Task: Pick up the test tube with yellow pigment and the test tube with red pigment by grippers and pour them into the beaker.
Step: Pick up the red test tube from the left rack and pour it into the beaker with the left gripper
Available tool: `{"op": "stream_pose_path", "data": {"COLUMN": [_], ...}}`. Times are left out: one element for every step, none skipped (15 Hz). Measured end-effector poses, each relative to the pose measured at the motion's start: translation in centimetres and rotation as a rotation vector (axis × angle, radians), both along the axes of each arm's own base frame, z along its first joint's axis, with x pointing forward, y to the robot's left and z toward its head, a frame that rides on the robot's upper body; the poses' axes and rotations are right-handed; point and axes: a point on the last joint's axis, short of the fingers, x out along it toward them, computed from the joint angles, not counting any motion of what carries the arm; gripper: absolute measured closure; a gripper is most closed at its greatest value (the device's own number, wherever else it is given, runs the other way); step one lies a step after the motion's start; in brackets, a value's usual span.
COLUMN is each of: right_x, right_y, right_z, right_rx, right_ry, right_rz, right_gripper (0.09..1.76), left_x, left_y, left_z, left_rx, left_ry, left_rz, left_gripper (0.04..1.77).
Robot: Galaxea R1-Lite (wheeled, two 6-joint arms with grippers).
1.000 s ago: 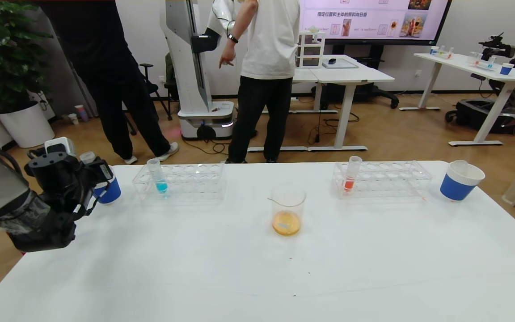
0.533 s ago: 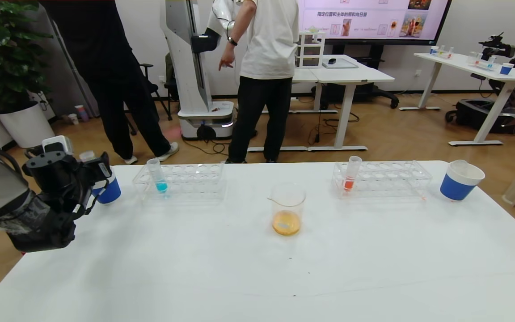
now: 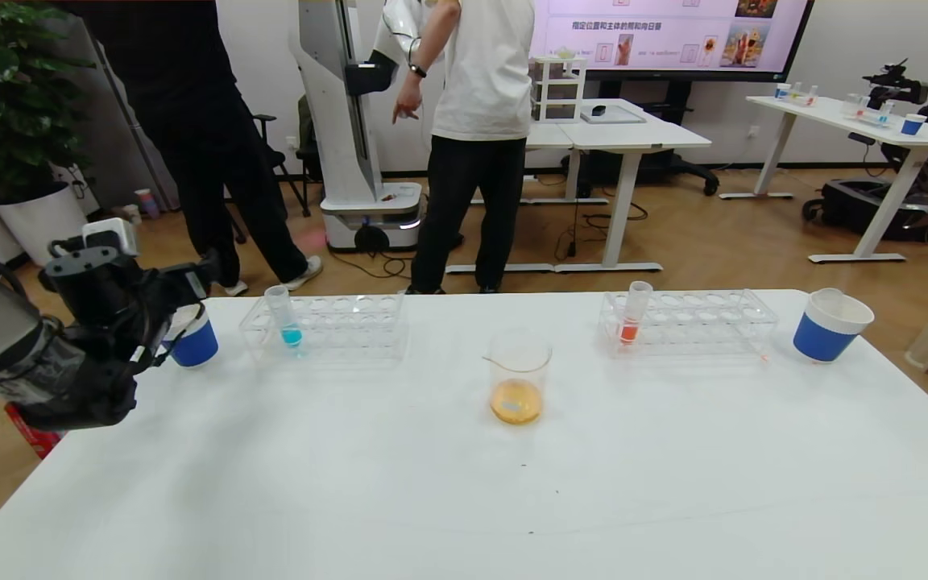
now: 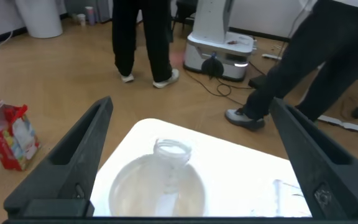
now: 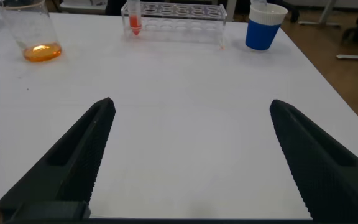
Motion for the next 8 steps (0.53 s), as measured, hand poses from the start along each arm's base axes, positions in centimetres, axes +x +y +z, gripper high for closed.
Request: {"op": "stream_pose_path", "data": {"right_x": [0.0,0.0,0.0,0.0,0.0,0.0,0.0,0.0], "right_y": [0.0,0.0,0.0,0.0,0.0,0.0,0.0,0.0], "right_z": [0.0,0.0,0.0,0.0,0.0,0.0,0.0,0.0], "right_rx": [0.0,0.0,0.0,0.0,0.0,0.0,0.0,0.0], "right_ry": [0.0,0.0,0.0,0.0,0.0,0.0,0.0,0.0], "right_rz": [0.0,0.0,0.0,0.0,0.0,0.0,0.0,0.0], "right_gripper": [0.11,0.11,0.11,0.11,0.11,0.11,0.11,0.11], "left_x": [0.3,0.6,0.9,1.2,1.4,1.5,1.5,1.4], "left_y": [-1.1,-2.7,-4.4,-6.2,-7.8,-9.3,-10.5,-11.3], "left_z": [0.8,1.9,3.0,4.0,4.9,5.6,6.3,6.8], "left_rx": [0.0,0.002,0.004,0.004,0.006,0.009,0.011,0.015], "left_ry": [0.001,-0.004,-0.014,-0.018,-0.02,-0.029,-0.043,-0.055], "left_rz": [-0.032,-0.071,-0.11,-0.152,-0.187,-0.221,-0.25,-0.268], "left_gripper": [0.06,0.06,0.06,0.06,0.06,0.06,0.06,0.06]}}
